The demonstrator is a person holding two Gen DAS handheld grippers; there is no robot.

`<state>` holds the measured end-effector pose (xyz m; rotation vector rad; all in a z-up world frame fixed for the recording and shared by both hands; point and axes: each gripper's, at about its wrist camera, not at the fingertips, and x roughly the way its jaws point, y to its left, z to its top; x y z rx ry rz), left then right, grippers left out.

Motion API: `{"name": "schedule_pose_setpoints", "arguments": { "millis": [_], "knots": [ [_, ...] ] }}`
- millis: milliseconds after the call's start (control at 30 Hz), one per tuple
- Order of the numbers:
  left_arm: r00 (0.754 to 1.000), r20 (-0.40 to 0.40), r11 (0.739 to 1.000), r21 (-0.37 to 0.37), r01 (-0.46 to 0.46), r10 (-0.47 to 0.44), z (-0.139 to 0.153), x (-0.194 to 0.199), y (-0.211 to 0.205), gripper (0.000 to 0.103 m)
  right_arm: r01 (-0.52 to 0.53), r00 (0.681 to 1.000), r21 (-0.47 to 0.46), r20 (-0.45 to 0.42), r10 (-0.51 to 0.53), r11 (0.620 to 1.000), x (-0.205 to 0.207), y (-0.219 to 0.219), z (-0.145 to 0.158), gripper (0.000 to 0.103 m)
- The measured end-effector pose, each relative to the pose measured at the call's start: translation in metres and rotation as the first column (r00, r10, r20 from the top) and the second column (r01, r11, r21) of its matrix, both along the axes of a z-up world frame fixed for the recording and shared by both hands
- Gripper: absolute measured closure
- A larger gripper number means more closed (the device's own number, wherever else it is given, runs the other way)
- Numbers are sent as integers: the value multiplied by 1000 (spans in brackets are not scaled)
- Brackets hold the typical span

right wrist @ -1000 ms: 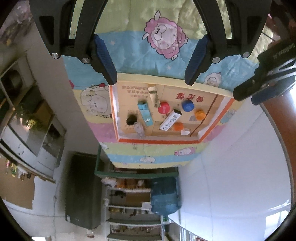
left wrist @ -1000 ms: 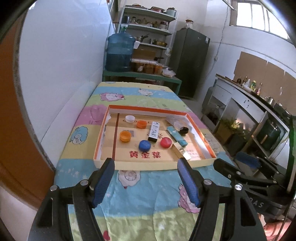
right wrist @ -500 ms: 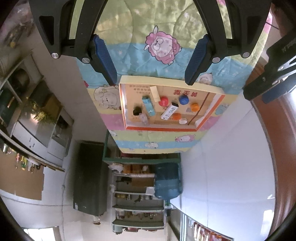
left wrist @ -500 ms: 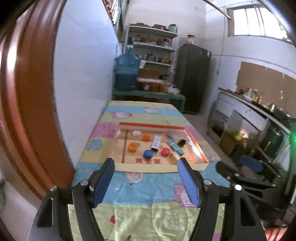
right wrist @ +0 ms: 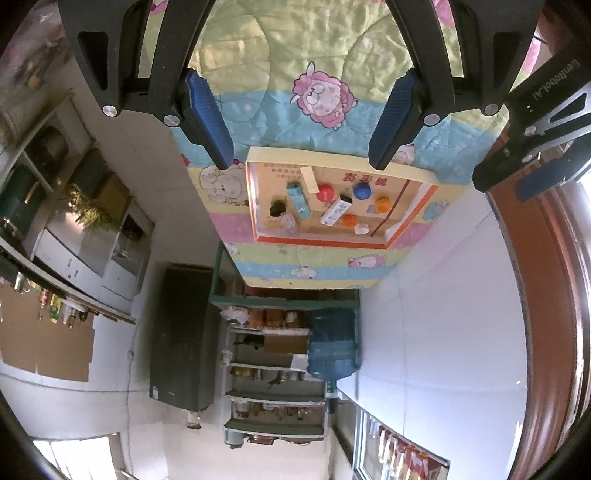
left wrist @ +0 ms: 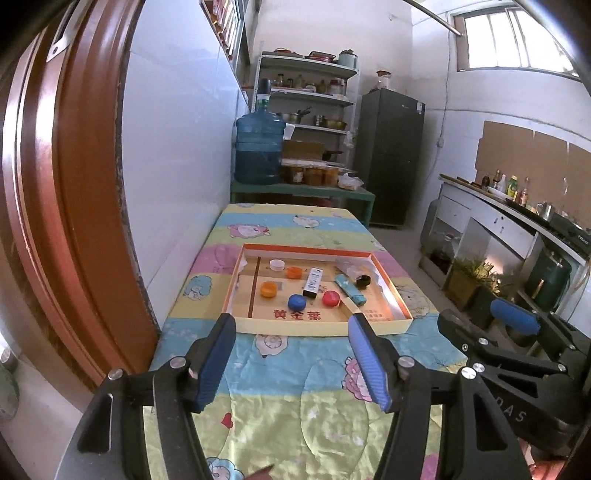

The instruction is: Organize rigid objects

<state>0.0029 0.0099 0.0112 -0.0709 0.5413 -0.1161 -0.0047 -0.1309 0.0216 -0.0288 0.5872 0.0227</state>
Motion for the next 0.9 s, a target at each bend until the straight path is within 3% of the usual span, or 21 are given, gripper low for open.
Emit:
{"name": "schedule_pose_setpoints", "arguments": {
  "millis": [900],
  "knots": [
    [1000, 0, 1000, 12, -17, 17, -1, -1, 5, 39, -16, 1000, 3, -6, 16, 1000, 3, 2, 2, 26]
  ]
}}
